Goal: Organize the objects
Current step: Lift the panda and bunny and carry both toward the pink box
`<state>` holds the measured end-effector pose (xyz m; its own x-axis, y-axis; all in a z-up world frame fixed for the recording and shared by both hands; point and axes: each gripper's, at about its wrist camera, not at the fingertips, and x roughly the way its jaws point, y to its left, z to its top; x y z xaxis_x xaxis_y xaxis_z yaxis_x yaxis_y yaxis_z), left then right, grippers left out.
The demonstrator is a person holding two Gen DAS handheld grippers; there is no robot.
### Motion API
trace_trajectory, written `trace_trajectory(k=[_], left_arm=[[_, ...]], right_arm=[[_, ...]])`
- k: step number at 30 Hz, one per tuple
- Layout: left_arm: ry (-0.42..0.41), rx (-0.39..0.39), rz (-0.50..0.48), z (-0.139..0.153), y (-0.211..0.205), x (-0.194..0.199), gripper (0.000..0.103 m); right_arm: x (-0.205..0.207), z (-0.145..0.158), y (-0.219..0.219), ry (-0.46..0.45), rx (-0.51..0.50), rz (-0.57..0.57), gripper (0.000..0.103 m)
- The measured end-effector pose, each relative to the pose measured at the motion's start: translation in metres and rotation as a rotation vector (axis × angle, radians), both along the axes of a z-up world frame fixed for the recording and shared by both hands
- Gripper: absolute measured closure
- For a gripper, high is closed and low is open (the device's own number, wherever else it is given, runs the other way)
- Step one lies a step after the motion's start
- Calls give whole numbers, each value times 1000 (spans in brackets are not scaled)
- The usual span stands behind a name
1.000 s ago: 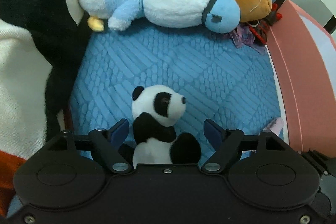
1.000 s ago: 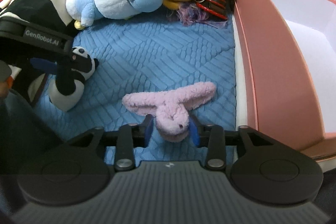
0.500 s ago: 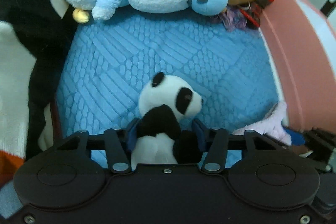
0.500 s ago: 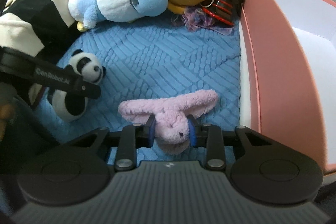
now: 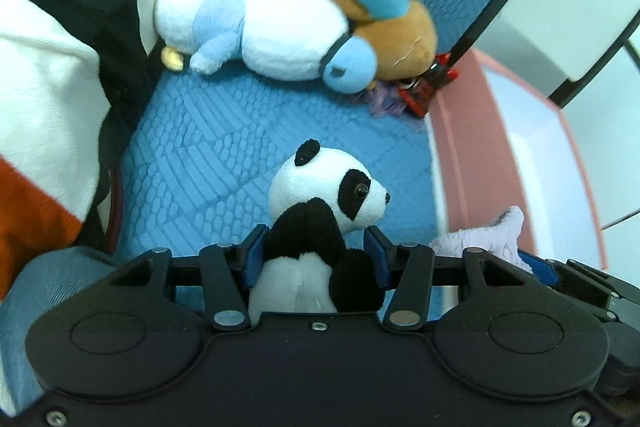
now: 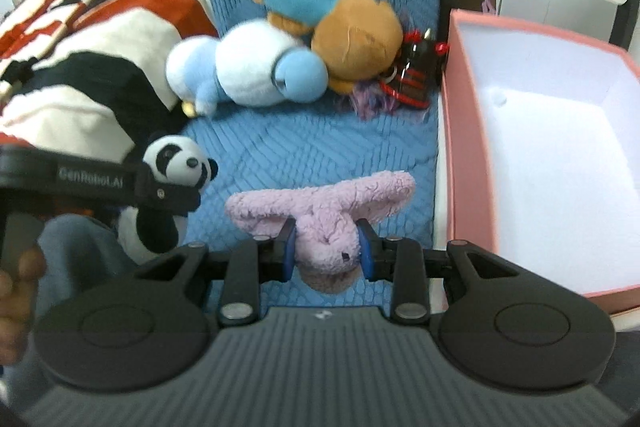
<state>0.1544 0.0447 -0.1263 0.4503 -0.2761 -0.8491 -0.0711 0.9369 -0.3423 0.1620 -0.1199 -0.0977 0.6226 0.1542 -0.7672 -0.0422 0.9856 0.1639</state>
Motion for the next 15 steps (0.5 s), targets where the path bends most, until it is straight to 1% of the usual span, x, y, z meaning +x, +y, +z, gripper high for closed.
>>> trace_trajectory(k=[4,9,15], left_arm=[[-49,-20,23,30,-3,-16,54],[-102,-27,34,62,-10,-29,53],[-144,-32,46,86,-26,-35,53]], right_arm=[[-13,29,-4,-46,4,-2,69],[-26,57,-12,-80,24,-7,69],[-36,80,-23,-120,32,-5,69]])
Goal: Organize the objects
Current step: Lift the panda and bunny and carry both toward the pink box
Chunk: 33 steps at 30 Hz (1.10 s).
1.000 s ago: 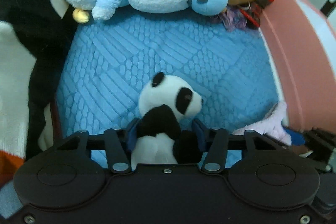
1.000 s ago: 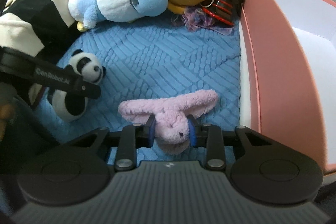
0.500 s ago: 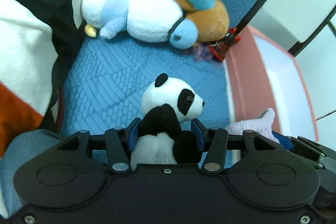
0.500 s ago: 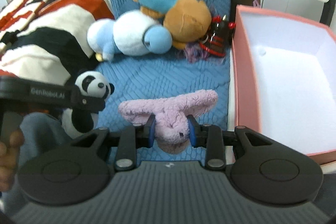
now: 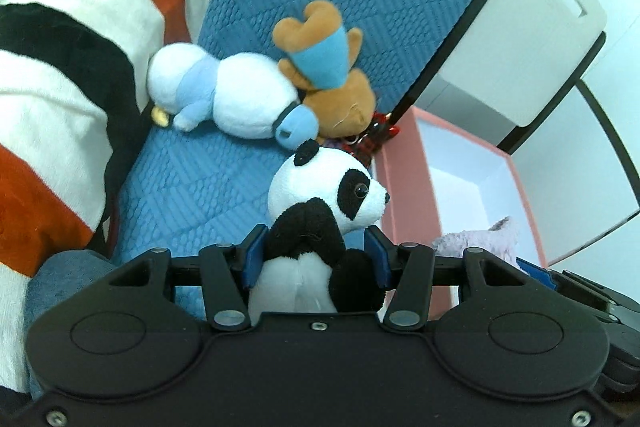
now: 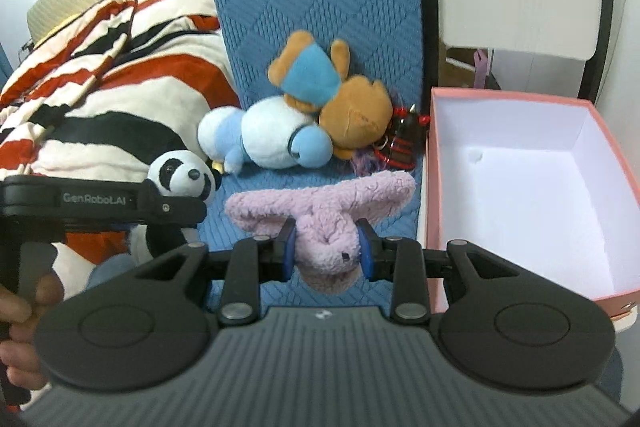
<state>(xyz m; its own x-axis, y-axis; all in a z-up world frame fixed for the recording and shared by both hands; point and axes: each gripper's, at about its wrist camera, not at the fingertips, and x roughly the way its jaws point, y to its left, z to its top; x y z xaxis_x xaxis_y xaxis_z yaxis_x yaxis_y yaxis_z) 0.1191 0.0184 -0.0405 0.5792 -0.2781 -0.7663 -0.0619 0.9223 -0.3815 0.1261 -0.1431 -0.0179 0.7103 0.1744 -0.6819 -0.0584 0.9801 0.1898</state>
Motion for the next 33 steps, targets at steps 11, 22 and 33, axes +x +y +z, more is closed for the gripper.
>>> trace_trajectory(k=[11,22,33], left_arm=[[-61,4,-22,36,-46,12,53],[-122,-9,-65,81,-101,34,52],[-104,0,-131,78,-162,69,52]], right_arm=[[-3,26,-36,-50,8,-21,69],[-10,44,-88,-89,23,-51,69],[0,36,-146,-79,26,-113,69]])
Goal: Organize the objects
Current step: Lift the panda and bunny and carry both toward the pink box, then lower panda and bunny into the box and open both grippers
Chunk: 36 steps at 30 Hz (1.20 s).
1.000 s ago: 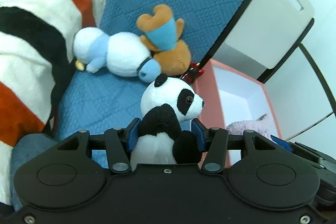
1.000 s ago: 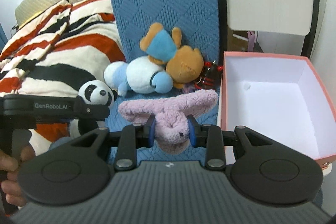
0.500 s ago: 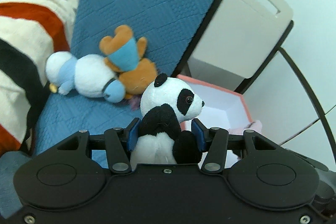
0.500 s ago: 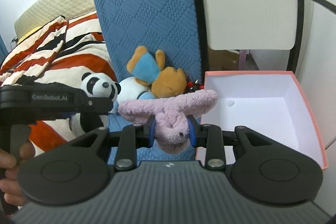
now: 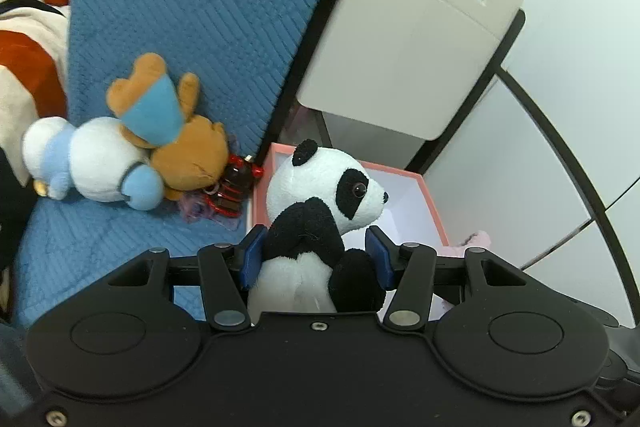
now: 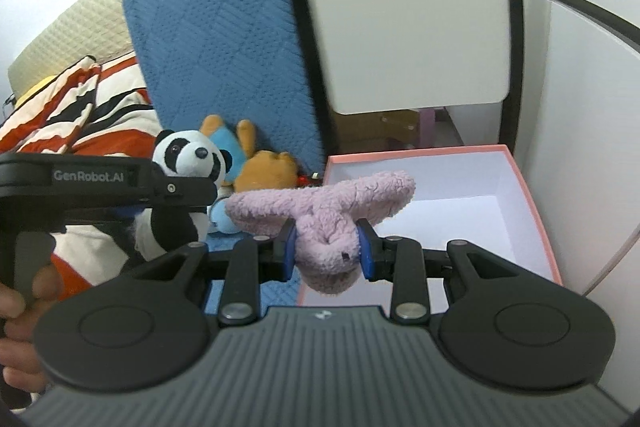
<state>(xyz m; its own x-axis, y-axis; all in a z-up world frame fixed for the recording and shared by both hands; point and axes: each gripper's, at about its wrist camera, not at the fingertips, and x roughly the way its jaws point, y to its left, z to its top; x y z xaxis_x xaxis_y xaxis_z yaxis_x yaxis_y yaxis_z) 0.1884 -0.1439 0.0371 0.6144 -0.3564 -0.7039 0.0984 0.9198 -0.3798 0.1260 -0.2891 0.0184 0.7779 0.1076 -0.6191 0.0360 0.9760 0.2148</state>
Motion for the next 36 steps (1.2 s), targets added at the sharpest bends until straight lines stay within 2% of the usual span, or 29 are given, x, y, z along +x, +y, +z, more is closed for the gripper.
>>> trace_trajectory(k=[6,13,25,31,36], left_arm=[[44,12,-39,-23,-32,21,52],[141,27,-70,-60,-65,51,52],[241,75,-87,-111,-83,83,51],[233,92,-87,-114,-89,85,47],[219,100,-86,-107,-90,81,34]], right_arm=[[13,-23,-29,46,13,-30,69],[32,-54,-62,119,21,-33,69],[56,-119,-100,252,75,-75,69],[60,-135,-113,292,104,-92,69],[59,-130,-115,282,116,-86,65]])
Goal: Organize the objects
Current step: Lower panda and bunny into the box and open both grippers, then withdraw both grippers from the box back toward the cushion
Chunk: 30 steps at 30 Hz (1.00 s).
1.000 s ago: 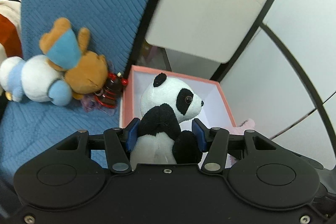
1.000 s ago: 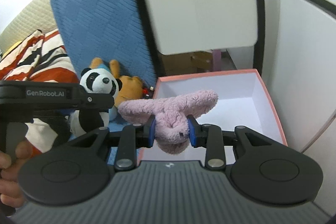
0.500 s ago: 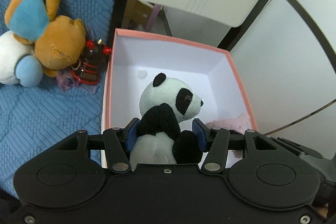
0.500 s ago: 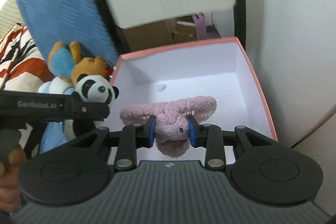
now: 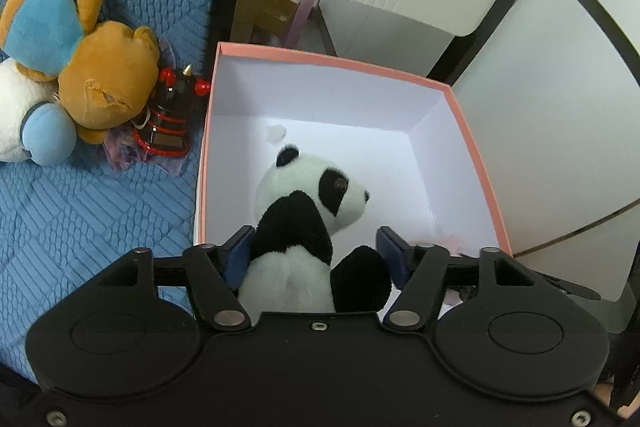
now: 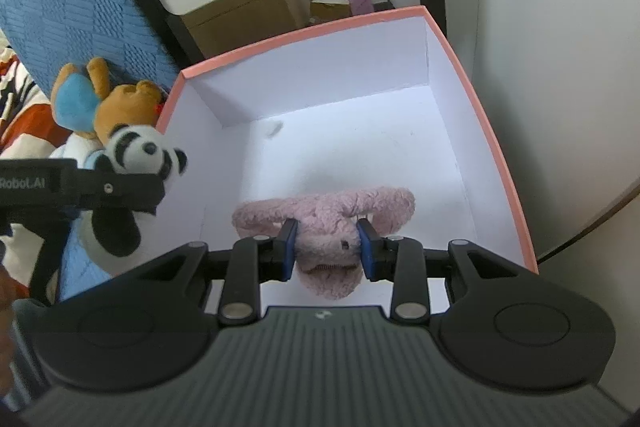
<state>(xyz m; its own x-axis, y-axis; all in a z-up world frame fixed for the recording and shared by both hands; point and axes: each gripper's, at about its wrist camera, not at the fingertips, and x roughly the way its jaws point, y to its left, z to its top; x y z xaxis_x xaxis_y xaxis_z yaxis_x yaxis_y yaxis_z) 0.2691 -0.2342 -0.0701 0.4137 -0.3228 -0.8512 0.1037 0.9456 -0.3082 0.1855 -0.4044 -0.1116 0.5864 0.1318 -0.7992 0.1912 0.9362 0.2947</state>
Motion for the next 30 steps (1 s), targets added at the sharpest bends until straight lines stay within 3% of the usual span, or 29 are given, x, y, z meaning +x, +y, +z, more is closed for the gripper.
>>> trace_trajectory(k=[2,3,30], left_arm=[[-19,2,8,7,2,-3,29],[-29,1,11,10,3,-6,29],[-303,-46,-4,135,90,-114,31]], right_arm=[[1,4,0,-6,-1,-4,49],[-1,7,1,-16,2,-6,47],[-85,126,82,-236,-67,-8,48]])
